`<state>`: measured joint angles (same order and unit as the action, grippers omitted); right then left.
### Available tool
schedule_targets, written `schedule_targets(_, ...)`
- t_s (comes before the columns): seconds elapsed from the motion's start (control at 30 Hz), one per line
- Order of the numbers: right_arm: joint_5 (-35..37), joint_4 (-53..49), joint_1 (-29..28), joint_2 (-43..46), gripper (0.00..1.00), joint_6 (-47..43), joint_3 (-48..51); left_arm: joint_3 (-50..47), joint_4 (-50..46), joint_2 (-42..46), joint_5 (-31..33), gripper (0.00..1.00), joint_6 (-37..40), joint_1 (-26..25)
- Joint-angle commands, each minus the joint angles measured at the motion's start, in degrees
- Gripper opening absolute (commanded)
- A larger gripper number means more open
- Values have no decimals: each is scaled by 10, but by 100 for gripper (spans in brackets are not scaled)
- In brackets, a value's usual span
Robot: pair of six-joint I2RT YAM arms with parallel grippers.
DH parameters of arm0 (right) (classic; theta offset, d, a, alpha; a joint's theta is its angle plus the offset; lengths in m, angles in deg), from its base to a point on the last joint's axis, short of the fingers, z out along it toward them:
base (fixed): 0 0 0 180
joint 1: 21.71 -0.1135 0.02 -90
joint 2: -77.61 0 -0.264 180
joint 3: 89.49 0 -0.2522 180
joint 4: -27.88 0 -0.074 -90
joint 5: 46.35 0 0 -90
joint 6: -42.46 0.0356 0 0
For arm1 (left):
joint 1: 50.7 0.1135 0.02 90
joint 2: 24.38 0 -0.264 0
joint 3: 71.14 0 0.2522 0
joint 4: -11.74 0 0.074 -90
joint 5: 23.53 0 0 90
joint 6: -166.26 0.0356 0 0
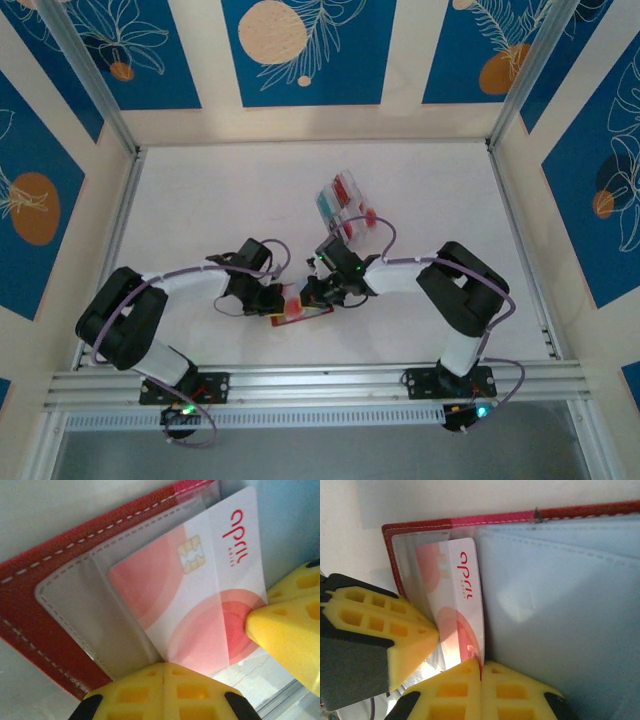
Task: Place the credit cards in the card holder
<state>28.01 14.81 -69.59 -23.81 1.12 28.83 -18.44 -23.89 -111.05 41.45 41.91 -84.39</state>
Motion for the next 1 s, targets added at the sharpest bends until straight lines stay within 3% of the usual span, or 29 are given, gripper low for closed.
schedule_targets(0.0,-2,-31,-23,-41,0,4,-9,-10,-39,-15,15,0,-1,8)
schedule_targets(0.13,9,-31,-20,-55,0,18,-8,-6,-6,17,-66,0,-27,29)
schedule_targets(0.3,25,-45,-13,-44,0,24,3,-2,-23,78,-79,0,-40,52)
schedule_targets(0.47,34,-67,-13,-33,0,18,-4,-15,-76,109,-23,0,-35,68)
schedule_targets(0.7,31,-81,-15,-30,0,16,-15,-33,-76,95,16,0,-18,70)
schedule_targets(0.97,20,-81,-21,-22,0,18,-21,-41,-27,31,10,0,-6,69)
